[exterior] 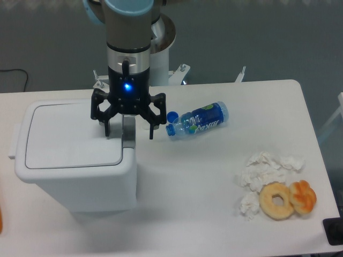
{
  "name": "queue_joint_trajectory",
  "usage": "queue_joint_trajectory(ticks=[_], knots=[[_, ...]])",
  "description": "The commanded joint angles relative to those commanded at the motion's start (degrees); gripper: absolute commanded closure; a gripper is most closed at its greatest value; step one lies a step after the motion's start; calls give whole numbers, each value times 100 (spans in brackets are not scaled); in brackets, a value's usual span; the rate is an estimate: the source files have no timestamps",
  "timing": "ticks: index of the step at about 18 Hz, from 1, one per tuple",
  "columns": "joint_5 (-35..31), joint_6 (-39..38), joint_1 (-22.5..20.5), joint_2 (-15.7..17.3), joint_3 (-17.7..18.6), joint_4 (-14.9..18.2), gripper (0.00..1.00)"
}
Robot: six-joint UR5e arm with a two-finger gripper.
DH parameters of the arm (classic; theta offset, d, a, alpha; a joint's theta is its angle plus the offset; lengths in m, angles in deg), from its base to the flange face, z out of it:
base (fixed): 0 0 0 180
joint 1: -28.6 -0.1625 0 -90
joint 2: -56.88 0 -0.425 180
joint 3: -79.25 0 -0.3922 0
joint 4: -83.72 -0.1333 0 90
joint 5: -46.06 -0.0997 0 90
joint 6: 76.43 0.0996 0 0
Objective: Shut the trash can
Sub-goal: 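Press the lid flat onto the can rim with the gripper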
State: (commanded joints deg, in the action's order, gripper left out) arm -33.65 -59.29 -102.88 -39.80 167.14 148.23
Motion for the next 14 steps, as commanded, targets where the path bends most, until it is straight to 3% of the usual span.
queue_joint_trajectory(ticks=[14], knots=[[-9, 0, 0, -62, -9, 0, 0]])
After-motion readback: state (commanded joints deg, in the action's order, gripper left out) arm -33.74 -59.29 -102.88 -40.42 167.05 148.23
